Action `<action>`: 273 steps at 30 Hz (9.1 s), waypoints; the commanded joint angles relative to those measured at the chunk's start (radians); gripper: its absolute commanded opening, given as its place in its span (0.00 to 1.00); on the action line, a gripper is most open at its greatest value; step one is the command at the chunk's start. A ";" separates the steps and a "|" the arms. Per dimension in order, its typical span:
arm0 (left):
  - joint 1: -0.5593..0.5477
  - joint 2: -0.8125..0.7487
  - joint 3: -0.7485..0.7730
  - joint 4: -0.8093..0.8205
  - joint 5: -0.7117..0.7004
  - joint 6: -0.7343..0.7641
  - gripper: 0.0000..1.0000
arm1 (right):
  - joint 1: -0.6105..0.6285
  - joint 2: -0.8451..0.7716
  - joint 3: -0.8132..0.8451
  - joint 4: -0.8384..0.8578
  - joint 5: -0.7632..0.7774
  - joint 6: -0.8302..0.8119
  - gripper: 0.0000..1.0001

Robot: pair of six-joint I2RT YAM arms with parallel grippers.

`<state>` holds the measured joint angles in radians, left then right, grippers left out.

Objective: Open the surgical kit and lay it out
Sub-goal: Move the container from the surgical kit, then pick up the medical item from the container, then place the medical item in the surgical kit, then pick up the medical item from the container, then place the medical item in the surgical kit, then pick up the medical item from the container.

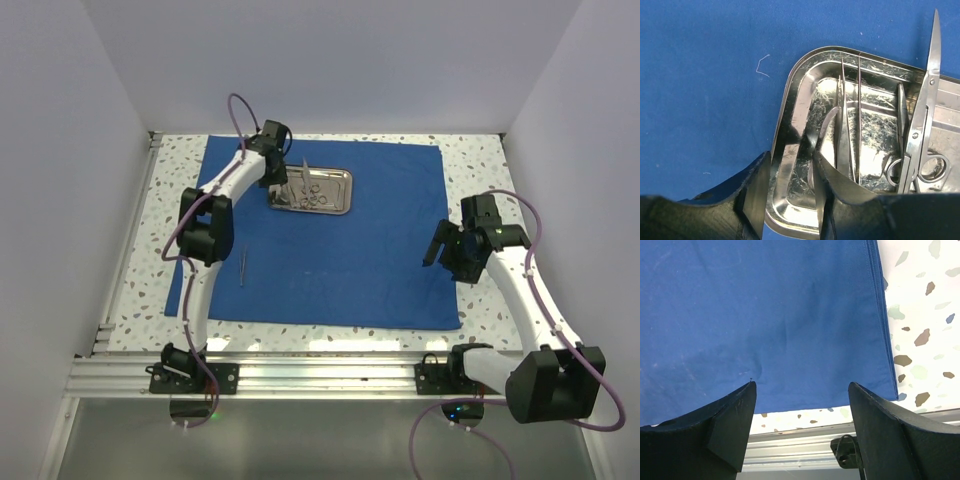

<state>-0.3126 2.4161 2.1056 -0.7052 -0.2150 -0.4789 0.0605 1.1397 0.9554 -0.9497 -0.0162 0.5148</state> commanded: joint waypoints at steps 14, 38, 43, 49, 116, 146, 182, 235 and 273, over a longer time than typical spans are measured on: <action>-0.098 -0.068 0.014 0.000 -0.092 -0.046 0.44 | 0.004 -0.017 0.000 0.011 -0.008 -0.036 0.78; -0.174 -0.126 -0.054 0.047 -0.146 -0.087 0.46 | 0.004 -0.011 -0.009 0.025 -0.064 -0.068 0.79; -0.172 -0.115 -0.076 0.056 -0.149 -0.095 0.43 | 0.004 -0.008 -0.010 0.023 -0.067 -0.071 0.79; -0.172 -0.088 -0.070 0.058 -0.150 -0.092 0.43 | 0.002 0.002 -0.010 0.025 -0.065 -0.068 0.79; -0.126 -0.801 -1.053 0.200 -0.104 0.027 0.00 | 0.004 -0.046 -0.041 0.042 -0.125 -0.062 0.78; -0.125 0.015 0.098 0.058 -0.006 0.053 0.62 | 0.004 -0.149 0.008 -0.083 -0.033 -0.027 0.79; -0.123 -0.145 -0.033 -0.023 -0.056 0.126 0.00 | 0.004 -0.080 -0.003 -0.027 -0.100 -0.039 0.78; -0.098 -1.014 -0.915 0.065 0.104 0.017 1.00 | 0.355 1.109 1.486 -0.125 0.064 -0.012 0.56; -0.100 -1.255 -1.010 -0.229 0.000 -0.046 0.96 | 0.306 1.629 1.580 0.091 0.283 -0.033 0.18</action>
<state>-0.4179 1.1576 1.0569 -0.9131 -0.1921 -0.5533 0.3763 2.6926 2.5504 -0.7784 0.2131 0.4782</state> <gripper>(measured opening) 0.966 0.194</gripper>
